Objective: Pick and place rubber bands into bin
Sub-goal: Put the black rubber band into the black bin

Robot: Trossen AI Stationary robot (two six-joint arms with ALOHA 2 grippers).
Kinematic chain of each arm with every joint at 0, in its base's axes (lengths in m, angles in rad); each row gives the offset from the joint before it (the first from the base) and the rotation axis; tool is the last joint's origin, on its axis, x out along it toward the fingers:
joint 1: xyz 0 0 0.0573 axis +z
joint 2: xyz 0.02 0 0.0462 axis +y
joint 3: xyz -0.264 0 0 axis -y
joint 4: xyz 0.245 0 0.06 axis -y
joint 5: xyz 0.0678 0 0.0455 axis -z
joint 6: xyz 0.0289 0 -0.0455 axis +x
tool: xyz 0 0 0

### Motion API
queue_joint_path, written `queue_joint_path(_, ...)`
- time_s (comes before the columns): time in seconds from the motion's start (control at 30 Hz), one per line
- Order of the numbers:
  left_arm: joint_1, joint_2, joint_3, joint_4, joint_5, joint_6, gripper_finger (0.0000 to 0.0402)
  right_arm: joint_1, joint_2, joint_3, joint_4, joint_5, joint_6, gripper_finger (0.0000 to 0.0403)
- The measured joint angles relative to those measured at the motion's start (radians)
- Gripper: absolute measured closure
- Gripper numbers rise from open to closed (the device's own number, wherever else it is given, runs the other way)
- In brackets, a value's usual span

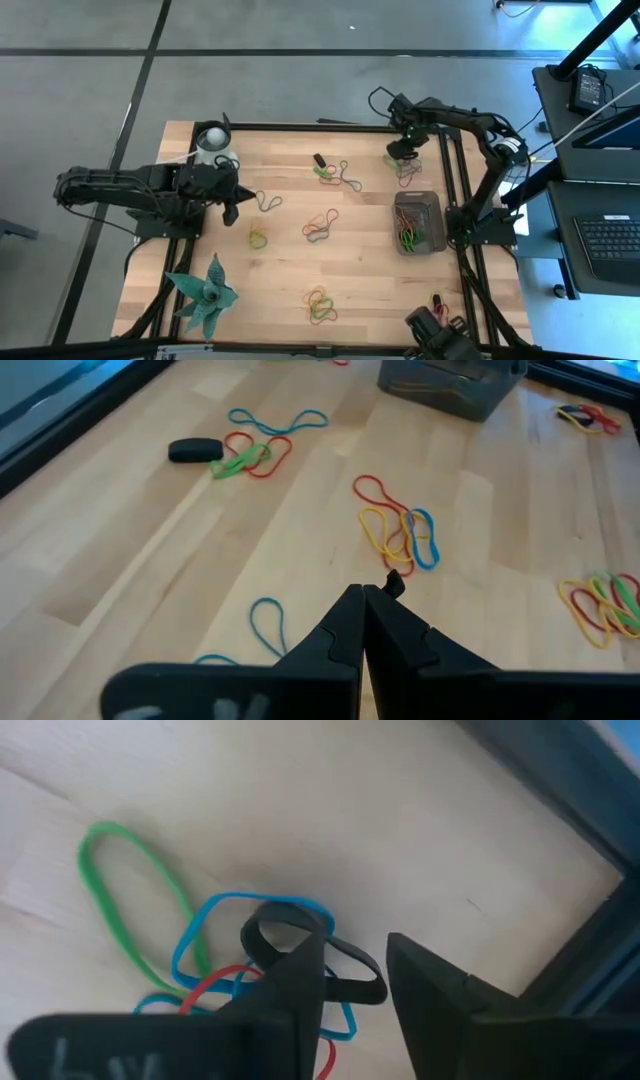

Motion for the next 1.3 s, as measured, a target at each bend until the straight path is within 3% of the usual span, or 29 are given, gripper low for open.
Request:
queue_joint_path(0.5, -0.008, 0.0, 0.0, 0.0, -0.015, 0.017, 0.0398, 0.0, 0.016, -0.095, 0.065, 0.015, -0.03, 0.0284)
queue_joint_path(0.6, -0.008, 0.0, 0.0, 0.0, -0.015, 0.018, 0.0398, 0.0, 0.016, -0.113, 0.082, 0.015, -0.031, 0.0313)
queue_joint_path(0.73, -0.008, 0.0, 0.0, 0.0, -0.015, 0.019, 0.0398, 0.0, 0.015, -0.116, 0.077, 0.016, -0.047, 0.0386)
queue_joint_path(0.83, -0.008, 0.0, 0.0, 0.0, -0.015, 0.019, 0.0398, 0.0, 0.006, -0.116, 0.055, 0.016, -0.048, 0.039)
queue_joint_path(1.03, -0.008, 0.0, 0.0, 0.0, -0.034, 0.018, 0.0398, 0.0, -0.069, -0.116, 0.01, 0.016, -0.048, 0.0397)
queue_joint_path(1.3, -0.008, 0.0, 0.0, 0.0, -0.026, -0.005, 0.0398, 0.002, -0.269, -0.116, -0.042, 0.017, -0.024, 0.0399)
